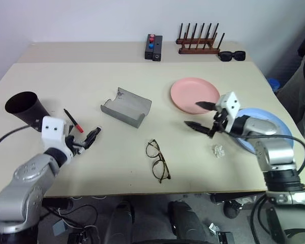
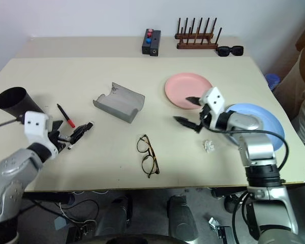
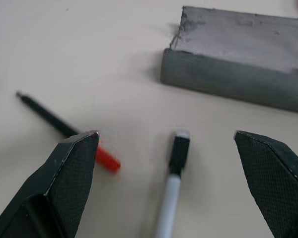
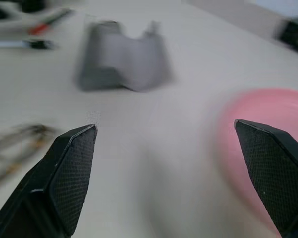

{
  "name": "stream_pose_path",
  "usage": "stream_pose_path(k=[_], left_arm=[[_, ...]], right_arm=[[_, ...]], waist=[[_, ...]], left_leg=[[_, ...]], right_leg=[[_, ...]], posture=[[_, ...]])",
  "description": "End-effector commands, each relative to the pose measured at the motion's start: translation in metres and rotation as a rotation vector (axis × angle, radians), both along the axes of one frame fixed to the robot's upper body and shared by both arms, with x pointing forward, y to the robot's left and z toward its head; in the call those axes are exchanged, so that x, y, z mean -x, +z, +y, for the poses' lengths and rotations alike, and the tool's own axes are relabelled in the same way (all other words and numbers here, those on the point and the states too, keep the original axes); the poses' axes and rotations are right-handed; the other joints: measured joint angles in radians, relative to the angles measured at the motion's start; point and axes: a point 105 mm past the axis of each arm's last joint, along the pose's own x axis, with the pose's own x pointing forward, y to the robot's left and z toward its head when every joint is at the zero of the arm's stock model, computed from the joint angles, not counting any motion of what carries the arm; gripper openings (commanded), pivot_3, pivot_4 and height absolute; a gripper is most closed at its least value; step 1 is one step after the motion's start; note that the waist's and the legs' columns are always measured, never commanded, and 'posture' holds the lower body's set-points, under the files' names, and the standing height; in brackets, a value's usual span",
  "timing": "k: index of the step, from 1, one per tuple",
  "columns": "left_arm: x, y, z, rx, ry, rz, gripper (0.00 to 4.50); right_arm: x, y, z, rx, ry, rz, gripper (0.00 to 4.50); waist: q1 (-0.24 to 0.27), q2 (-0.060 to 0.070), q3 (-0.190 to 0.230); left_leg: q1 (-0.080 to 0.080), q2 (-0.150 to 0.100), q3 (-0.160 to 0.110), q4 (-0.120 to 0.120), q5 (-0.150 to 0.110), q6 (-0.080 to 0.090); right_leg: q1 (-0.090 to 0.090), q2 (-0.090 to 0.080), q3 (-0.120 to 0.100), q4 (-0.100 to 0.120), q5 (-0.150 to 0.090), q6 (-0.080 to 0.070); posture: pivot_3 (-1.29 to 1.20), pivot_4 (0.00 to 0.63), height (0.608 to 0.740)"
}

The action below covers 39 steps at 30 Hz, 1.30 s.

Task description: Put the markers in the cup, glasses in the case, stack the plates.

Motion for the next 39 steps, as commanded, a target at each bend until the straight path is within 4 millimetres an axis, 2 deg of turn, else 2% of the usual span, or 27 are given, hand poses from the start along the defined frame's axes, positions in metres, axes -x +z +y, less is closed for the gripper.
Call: stream_pose_path(k=[1, 9, 14, 17, 20, 22, 27, 28, 32, 35, 39], left_arm=[[-0.005, -0.014, -0.005, -0.035, 0.004, 0.147, 4.48], [-0.008, -0.014, -0.011, 0.005, -0.007, 0.311, 4.48], [0.0, -0.022, -0.019, -0.003, -0.042, 0.419, 4.48], [0.006, -0.025, -0.017, 0.002, -0.033, 0.482, 4.48], [0.009, -0.026, -0.011, -0.006, -0.014, 0.505, 3.62], [0.01, -0.028, -0.006, -0.025, 0.005, 0.521, 2.72], [0.01, -0.028, 0.002, -0.034, 0.036, 0.524, 0.15], [0.008, -0.025, 0.002, -0.035, 0.039, 0.511, 0.06], [-0.003, -0.007, 0.002, -0.041, 0.049, 0.398, 0.06], [-0.025, 0.049, -0.001, -0.024, 0.056, -0.01, 0.06], [-0.032, 0.094, 0.007, 0.087, 0.117, -0.271, 0.06]], right_arm=[[0.015, 0.015, 0.02, -0.041, 0.057, -0.04, 4.5], [0.059, 0.013, 0.049, -0.006, 0.222, 0.002, 4.5], [0.059, 0.007, 0.056, -0.012, 0.236, 0.016, 4.5], [0.059, 0.004, 0.059, -0.025, 0.246, 0.02, 4.5], [0.06, 0.0, 0.061, -0.034, 0.252, 0.024, 4.5], [0.059, -0.004, 0.062, -0.036, 0.257, 0.03, 4.5], [0.06, -0.007, 0.064, -0.038, 0.266, 0.034, 4.5], [0.06, -0.008, 0.064, -0.04, 0.268, 0.037, 4.5], [0.061, -0.012, 0.067, -0.034, 0.278, 0.041, 4.5], [0.058, -0.012, 0.072, -0.057, 0.272, 0.021, 4.5], [0.05, -0.001, 0.082, -0.102, 0.264, -0.018, 4.5]], waist=[[0.001, 0.0, 0.0], [0.002, 0.0, 0.0], [0.001, 0.0, 0.0], [0.001, -0.001, 0.0], [0.0, -0.001, 0.0], [0.0, -0.001, 0.0], [0.001, -0.001, 0.0], [0.002, -0.001, 0.0], [0.001, -0.001, 0.0], [0.004, -0.002, 0.0], [0.004, -0.002, 0.0]], left_leg=[[0.0, 0.0, 0.0, 0.0, 0.0, 0.0], [0.0, 0.0, -0.001, 0.0, 0.0, 0.0], [0.0, 0.0, -0.001, 0.0, 0.0, 0.0], [0.0, 0.0, -0.001, 0.0, 0.0, 0.0], [0.0, 0.0, -0.001, 0.0, 0.0, 0.0], [0.001, 0.0, -0.001, -0.001, 0.0, 0.0], [0.001, 0.0, -0.001, -0.001, 0.0, 0.0], [0.001, 0.0, -0.001, -0.001, 0.0, 0.0], [0.001, 0.0, -0.001, -0.001, 0.0, 0.0], [0.001, 0.0, -0.001, -0.001, 0.0, 0.0], [0.001, 0.0, -0.001, -0.001, 0.0, 0.0]], right_leg=[[0.0, 0.0, 0.0, 0.0, 0.0, 0.0], [0.0, 0.0, -0.001, 0.0, 0.0, 0.001], [0.0, 0.0, -0.001, 0.0, -0.001, 0.001], [0.0, 0.0, -0.001, 0.0, -0.001, 0.001], [0.0, 0.0, -0.001, 0.0, -0.001, 0.001], [0.0, 0.0, -0.001, 0.0, -0.001, 0.001], [0.0, 0.0, -0.001, 0.0, -0.001, 0.001], [0.0, 0.0, -0.001, 0.0, -0.001, 0.001], [0.0, 0.0, -0.001, 0.0, -0.001, 0.001], [0.0, 0.0, -0.001, 0.0, -0.001, 0.0], [0.001, 0.0, -0.001, -0.001, 0.0, 0.0]], posture=[[0.0, 0.15, 0.74], [0.0, 0.15, 0.74], [0.0, 0.15, 0.74], [0.0, 0.15, 0.74], [0.0, 0.15, 0.74], [0.0, 0.15, 0.74], [0.0, 0.15, 0.74], [0.0, 0.15, 0.74], [0.0, 0.15, 0.74], [0.0, 0.15, 0.74], [0.0, 0.15, 0.74]])
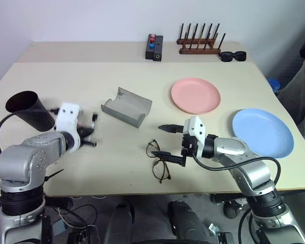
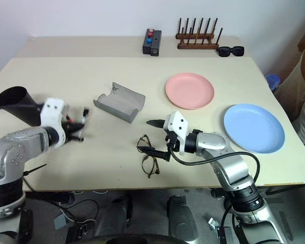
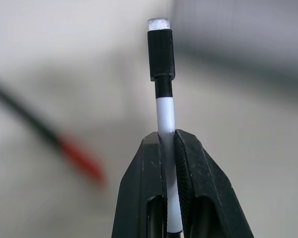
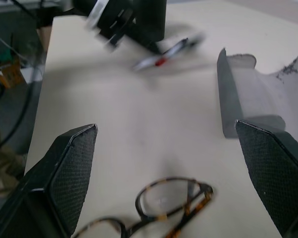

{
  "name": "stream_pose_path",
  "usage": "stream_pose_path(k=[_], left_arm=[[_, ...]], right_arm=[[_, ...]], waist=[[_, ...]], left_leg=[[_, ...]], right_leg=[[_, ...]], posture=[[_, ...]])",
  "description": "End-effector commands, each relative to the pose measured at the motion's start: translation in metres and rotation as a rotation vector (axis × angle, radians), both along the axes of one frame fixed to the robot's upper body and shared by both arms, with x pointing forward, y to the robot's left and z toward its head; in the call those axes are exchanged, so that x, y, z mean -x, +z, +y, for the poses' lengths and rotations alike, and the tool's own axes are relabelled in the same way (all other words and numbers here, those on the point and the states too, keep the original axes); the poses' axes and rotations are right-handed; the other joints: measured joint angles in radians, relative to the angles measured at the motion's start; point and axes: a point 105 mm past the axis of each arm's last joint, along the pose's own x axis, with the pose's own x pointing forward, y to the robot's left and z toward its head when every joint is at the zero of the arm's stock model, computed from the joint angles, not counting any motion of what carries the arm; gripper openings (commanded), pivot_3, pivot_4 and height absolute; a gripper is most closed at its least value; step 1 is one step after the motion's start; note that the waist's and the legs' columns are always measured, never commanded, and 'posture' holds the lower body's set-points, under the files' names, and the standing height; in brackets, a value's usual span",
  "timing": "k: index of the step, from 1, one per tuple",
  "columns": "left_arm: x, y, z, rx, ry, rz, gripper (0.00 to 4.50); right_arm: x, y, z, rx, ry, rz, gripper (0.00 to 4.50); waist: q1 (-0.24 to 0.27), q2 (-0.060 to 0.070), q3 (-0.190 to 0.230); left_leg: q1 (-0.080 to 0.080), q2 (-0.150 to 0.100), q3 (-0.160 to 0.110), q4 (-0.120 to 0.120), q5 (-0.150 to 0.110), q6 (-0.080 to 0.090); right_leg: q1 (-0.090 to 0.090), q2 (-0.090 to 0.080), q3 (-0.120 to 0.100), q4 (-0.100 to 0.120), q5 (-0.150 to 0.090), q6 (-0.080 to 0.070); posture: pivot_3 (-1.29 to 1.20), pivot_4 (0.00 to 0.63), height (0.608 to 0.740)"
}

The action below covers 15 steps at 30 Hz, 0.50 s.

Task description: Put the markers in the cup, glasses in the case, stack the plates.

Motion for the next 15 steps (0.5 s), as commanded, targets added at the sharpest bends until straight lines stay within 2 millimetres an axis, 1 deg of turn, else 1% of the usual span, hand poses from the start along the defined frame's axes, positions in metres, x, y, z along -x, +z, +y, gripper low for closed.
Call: stream_pose_path(k=[1, 2, 3, 4, 6, 7, 9, 10, 12, 15], left_arm=[[-0.001, 0.064, 0.016, 0.086, 0.089, -0.332, 0.06], [0.0, 0.075, 0.022, 0.099, 0.123, -0.403, 0.06], [0.0, 0.083, 0.027, 0.098, 0.157, -0.448, 0.06], [0.001, 0.09, 0.033, 0.058, 0.205, -0.49, 0.06], [0.001, 0.097, 0.047, -0.039, 0.303, -0.545, 0.06], [0.001, 0.099, 0.06, -0.058, 0.388, -0.567, 0.06], [0.003, 0.102, 0.085, -0.042, 0.533, -0.611, 0.06], [0.004, 0.102, 0.092, -0.032, 0.575, -0.63, 0.06], [0.0, 0.1, 0.099, -0.013, 0.615, -0.648, 0.06], [-0.01, 0.095, 0.101, -0.016, 0.628, -0.654, 0.06]], right_arm=[[-0.008, 0.021, 0.013, -0.064, 0.003, -0.075, 4.5], [-0.01, 0.025, 0.017, -0.082, 0.005, -0.084, 4.5], [-0.012, 0.029, 0.022, -0.098, 0.009, -0.089, 4.5], [-0.012, 0.032, 0.026, -0.115, 0.014, -0.095, 4.5], [-0.012, 0.037, 0.035, -0.142, 0.025, -0.106, 4.5], [-0.011, 0.041, 0.04, -0.161, 0.033, -0.108, 4.5], [-0.011, 0.047, 0.049, -0.198, 0.045, -0.118, 4.5], [-0.011, 0.05, 0.052, -0.213, 0.046, -0.12, 4.5], [-0.013, 0.056, 0.057, -0.249, 0.042, -0.126, 4.5], [-0.014, 0.064, 0.066, -0.301, 0.034, -0.145, 4.5]], waist=[[-0.001, 0.0, 0.0], [-0.002, 0.0, 0.0], [-0.003, 0.0, 0.0], [-0.004, 0.0, 0.0], [-0.004, 0.0, 0.0], [-0.003, 0.0, 0.0], [-0.002, 0.0, 0.0], [-0.002, 0.0, 0.0], [0.0, 0.0, 0.0], [0.006, -0.001, -0.001]], left_leg=[[0.0, 0.0, 0.0, 0.0, 0.0, 0.0], [0.0, 0.0, 0.0, 0.0, 0.0, 0.0], [0.0, 0.0, 0.0, 0.0, 0.0, 0.0], [0.0, 0.0, 0.0, 0.0, 0.0, 0.0], [0.0, 0.0, 0.0, -0.001, 0.0, 0.0], [0.0, 0.0, 0.0, -0.002, 0.0, 0.0], [0.0, 0.0, 0.0, -0.002, 0.0, 0.0], [0.0, 0.0, 0.0, -0.002, 0.0, 0.0], [0.0, 0.0, 0.0, -0.001, 0.0, 0.0], [0.0, 0.0, 0.0, -0.001, 0.0, 0.0]], right_leg=[[0.0, 0.0, 0.0, 0.0, 0.0, 0.0], [0.0, 0.0, 0.0, 0.0, 0.0, 0.0], [0.0, 0.0, 0.0, 0.0, 0.0, 0.0], [0.0, 0.0, 0.0, 0.0, 0.0, 0.001], [0.0, 0.001, 0.0, 0.0, 0.001, 0.003], [0.0, 0.001, 0.0, 0.0, 0.002, 0.005], [0.0, 0.001, 0.0, 0.0, 0.002, 0.005], [0.0, 0.001, 0.0, 0.0, 0.002, 0.005], [0.0, 0.001, 0.0, 0.0, 0.002, 0.005], [0.0, 0.001, 0.0, 0.0, 0.002, 0.006]], posture=[[0.0, 0.15, 0.74], [0.0, 0.15, 0.74], [0.0, 0.15, 0.74], [0.0, 0.15, 0.74], [0.0, 0.15, 0.74], [0.0, 0.15, 0.74], [0.0, 0.15, 0.74], [0.0, 0.15, 0.74], [0.0, 0.15, 0.74], [0.0, 0.15, 0.74]])
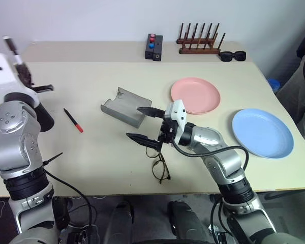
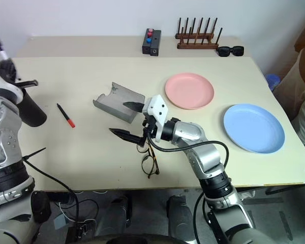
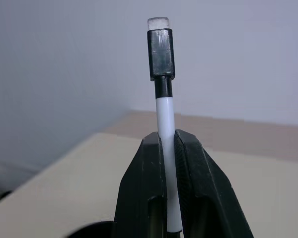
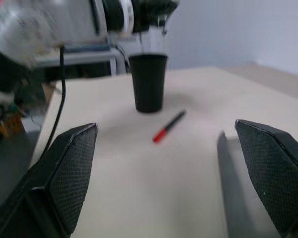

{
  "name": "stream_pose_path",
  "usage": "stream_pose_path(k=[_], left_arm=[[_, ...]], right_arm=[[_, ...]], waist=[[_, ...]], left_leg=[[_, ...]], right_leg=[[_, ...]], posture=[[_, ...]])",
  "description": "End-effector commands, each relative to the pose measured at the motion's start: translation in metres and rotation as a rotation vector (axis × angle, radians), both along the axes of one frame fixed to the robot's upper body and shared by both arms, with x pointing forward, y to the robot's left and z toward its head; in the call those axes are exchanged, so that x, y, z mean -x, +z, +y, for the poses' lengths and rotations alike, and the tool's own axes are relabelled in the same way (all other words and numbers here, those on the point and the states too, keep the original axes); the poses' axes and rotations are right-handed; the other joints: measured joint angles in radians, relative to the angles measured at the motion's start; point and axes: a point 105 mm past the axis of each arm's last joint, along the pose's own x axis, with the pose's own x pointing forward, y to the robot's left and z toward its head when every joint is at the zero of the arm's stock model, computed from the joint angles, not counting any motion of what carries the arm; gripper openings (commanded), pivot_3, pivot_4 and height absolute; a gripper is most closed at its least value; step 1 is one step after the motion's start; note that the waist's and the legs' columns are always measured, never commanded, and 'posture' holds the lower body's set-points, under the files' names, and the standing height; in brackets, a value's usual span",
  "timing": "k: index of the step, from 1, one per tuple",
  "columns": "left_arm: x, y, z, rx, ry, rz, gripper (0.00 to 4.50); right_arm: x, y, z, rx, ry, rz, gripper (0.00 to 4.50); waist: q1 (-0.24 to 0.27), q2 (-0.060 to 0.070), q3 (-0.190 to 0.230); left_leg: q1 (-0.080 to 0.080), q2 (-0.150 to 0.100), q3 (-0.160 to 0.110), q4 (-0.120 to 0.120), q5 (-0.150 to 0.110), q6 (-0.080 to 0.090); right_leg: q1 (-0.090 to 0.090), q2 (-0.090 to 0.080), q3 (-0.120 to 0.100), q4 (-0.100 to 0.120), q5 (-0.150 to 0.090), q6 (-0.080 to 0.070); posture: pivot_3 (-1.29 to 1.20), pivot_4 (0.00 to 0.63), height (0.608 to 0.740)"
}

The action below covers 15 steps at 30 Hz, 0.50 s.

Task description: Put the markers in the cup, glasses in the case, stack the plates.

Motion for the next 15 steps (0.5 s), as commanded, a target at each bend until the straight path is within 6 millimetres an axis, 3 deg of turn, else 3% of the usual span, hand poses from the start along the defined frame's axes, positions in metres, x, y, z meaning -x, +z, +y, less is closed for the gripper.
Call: stream_pose_path(k=[1, 7, 15], left_arm=[[-0.003, 0.014, 0.001, -0.029, 0.028, -0.081, 0.06], [-0.007, 0.0, 0.003, -0.039, 0.057, -0.06, 0.06], [0.011, -0.014, 0.018, -0.063, 0.175, -0.022, 0.06]], right_arm=[[0.0, 0.017, 0.008, -0.067, -0.005, -0.062, 4.5], [0.001, 0.014, 0.013, -0.084, -0.008, -0.061, 4.5], [0.0, 0.009, 0.012, -0.093, -0.024, -0.033, 4.5]], waist=[[0.002, -0.001, 0.0], [-0.003, -0.001, 0.0], [-0.007, -0.001, 0.0]], left_leg=[[0.0, 0.0, 0.0, 0.0, 0.0, 0.0], [0.0, 0.0, 0.0, 0.0, 0.0, 0.0], [0.0, 0.0, 0.0, -0.002, 0.0, 0.0]], right_leg=[[0.0, 0.0, 0.0, 0.0, 0.0, 0.0], [0.0, 0.0, 0.0, 0.0, 0.0, 0.001], [-0.001, 0.0, 0.0, 0.0, 0.001, 0.001]], posture=[[0.0, 0.15, 0.74], [0.0, 0.15, 0.74], [0.0, 0.15, 0.74]])
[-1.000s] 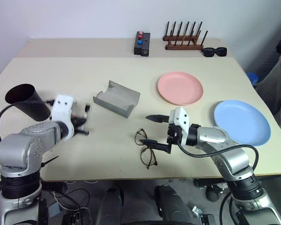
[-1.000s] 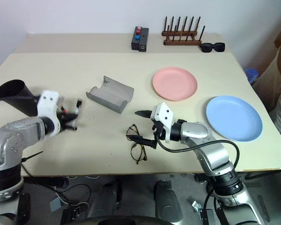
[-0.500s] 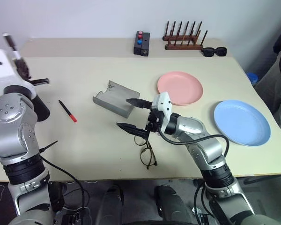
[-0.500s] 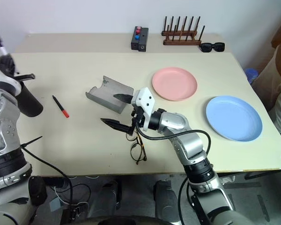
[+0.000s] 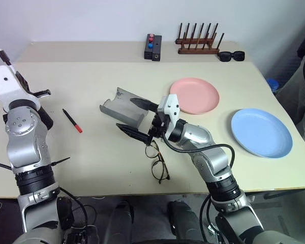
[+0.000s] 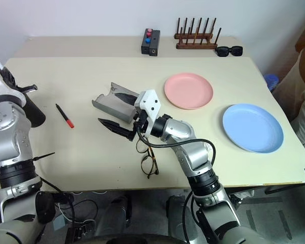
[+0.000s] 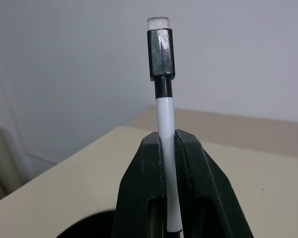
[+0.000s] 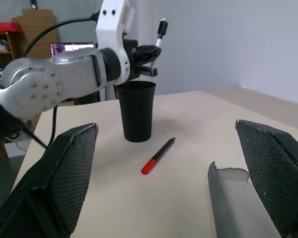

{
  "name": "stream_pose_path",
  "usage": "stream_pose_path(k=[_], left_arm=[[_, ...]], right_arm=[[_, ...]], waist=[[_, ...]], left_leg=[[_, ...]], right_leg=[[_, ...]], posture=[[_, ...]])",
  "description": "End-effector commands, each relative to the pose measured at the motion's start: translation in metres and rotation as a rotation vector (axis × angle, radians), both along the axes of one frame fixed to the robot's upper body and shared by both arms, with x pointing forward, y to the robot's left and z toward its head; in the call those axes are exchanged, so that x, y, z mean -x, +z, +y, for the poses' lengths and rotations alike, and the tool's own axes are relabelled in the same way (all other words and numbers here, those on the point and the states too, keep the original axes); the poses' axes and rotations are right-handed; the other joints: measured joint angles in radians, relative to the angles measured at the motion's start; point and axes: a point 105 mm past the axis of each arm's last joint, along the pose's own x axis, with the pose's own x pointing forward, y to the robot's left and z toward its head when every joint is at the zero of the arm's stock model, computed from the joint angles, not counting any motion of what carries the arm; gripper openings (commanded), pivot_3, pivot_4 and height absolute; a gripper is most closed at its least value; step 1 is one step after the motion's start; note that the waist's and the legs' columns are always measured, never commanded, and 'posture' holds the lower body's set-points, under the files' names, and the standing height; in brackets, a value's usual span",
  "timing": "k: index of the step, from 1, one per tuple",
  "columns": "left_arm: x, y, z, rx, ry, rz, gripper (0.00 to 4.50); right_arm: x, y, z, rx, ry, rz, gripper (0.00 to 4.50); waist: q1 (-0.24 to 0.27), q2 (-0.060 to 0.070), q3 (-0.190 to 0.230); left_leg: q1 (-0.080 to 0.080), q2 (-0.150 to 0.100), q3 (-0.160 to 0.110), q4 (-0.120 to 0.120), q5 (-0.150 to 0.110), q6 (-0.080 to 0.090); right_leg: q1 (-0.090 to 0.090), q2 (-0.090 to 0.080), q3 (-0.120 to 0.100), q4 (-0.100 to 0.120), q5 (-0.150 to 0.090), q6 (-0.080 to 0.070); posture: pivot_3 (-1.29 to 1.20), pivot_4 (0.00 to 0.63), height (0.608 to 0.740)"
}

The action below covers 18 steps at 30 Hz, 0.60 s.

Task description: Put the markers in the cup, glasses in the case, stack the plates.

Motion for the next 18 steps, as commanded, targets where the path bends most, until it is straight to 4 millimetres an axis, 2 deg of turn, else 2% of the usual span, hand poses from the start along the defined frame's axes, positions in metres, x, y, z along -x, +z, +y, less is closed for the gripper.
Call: stream_pose_path(k=[1, 14, 18], left_arm=[[0.017, 0.014, 0.009, -0.058, 0.077, -0.04, 0.06], [0.019, -0.006, 0.014, -0.046, 0.124, 0.015, 0.06], [0.019, -0.009, 0.014, -0.044, 0.135, 0.024, 1.61]], right_arm=[[0.004, 0.007, 0.002, -0.028, 0.01, -0.021, 4.5], [0.004, 0.007, 0.003, -0.021, 0.018, -0.022, 4.5], [0.003, 0.007, 0.003, -0.02, 0.017, -0.021, 4.5]], waist=[[0.0, 0.0, 0.0], [0.001, 0.0, 0.0], [0.001, 0.0, 0.0]], left_leg=[[0.0, 0.0, 0.0, 0.0, 0.0, 0.0], [0.0, 0.0, 0.0, 0.0, 0.0, 0.0], [0.0, 0.0, 0.0, 0.0, 0.0, 0.0]], right_leg=[[0.0, 0.0, 0.0, 0.0, 0.0, 0.0], [0.0, 0.0, 0.0, 0.0, 0.0, 0.0], [0.0, 0.0, 0.0, 0.0, 0.0, 0.0]], posture=[[0.0, 0.15, 0.74], [0.0, 0.15, 0.74], [0.0, 0.15, 0.74]])
